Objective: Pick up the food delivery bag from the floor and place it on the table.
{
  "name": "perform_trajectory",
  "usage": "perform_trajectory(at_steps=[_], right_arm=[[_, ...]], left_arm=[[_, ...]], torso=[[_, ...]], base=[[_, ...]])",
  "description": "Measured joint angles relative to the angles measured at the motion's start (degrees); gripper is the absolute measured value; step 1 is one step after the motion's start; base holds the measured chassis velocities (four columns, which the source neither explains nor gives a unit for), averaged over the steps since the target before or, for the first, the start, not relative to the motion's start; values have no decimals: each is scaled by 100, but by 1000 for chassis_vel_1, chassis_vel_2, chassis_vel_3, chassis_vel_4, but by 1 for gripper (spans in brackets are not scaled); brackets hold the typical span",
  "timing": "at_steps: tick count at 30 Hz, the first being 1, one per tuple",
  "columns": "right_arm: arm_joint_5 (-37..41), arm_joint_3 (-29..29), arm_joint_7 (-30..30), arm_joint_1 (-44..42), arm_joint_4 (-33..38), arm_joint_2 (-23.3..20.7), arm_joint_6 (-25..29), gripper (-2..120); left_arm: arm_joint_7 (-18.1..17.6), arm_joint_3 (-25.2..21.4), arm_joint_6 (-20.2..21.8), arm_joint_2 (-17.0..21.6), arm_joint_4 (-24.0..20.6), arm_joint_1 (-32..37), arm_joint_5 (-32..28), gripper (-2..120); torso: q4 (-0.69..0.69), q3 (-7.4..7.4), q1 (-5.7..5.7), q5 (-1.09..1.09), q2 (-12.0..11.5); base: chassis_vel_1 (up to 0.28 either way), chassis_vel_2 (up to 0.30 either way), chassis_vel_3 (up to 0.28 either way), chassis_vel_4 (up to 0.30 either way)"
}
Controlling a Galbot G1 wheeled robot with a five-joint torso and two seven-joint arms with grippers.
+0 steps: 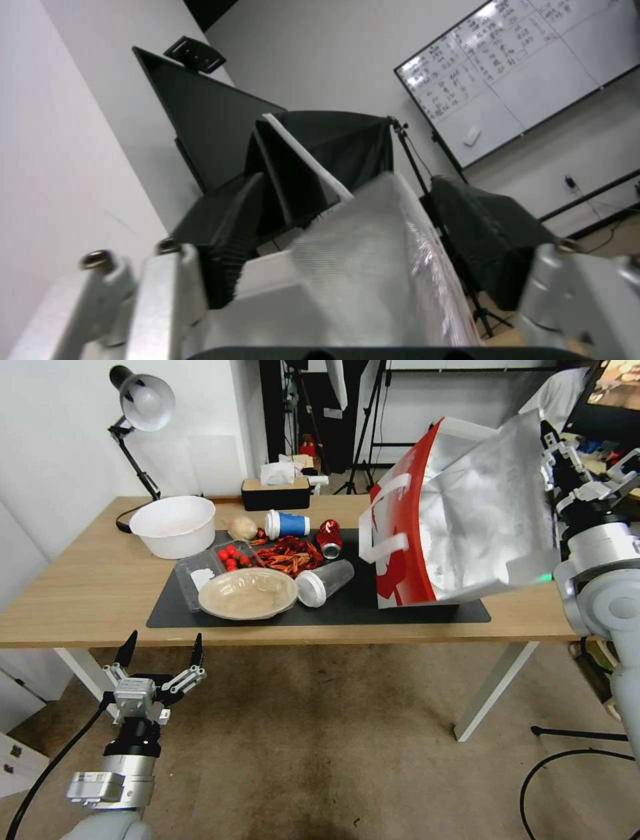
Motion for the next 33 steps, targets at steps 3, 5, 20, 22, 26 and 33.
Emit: perform_trajectory(at_steps=[3, 5, 20, 22, 26, 33], right_arm=[[-7, 21, -82, -48, 27, -5, 6, 84], [-19, 32, -132, -87, 48, -6, 12, 90], [-1043, 439, -1056, -1042, 595, 213, 253, 100], [-1262, 515, -1245, -1248, 711, 295, 351, 100], [-1502, 630, -1544, -1625, 948, 470, 487, 100], [-2287, 689, -2158, -2419, 1193, 893, 883, 100]], left_arm=[[-7, 8, 0, 18, 30, -17, -49, 100], [-10, 13, 0, 24, 35, -24, -76, 100], [-16, 35, -38, 58, 98, -55, -180, 100], [18, 35, -68, 66, 101, -61, -211, 100], [30, 35, -85, 76, 101, -71, -249, 100], [26, 9, -125, 124, 119, -67, -289, 100]], torso=[[0, 0, 0, 0, 0], [0, 0, 0, 0, 0], [-1, 0, 0, 0, 0], [1, 0, 0, -1, 0], [0, 0, 0, 0, 0], [-1, 0, 0, 0, 0]], base=[[0, 0, 0, 0], [0, 0, 0, 0], [0, 0, 0, 0], [0, 0, 0, 0], [0, 0, 0, 0], [0, 0, 0, 0]])
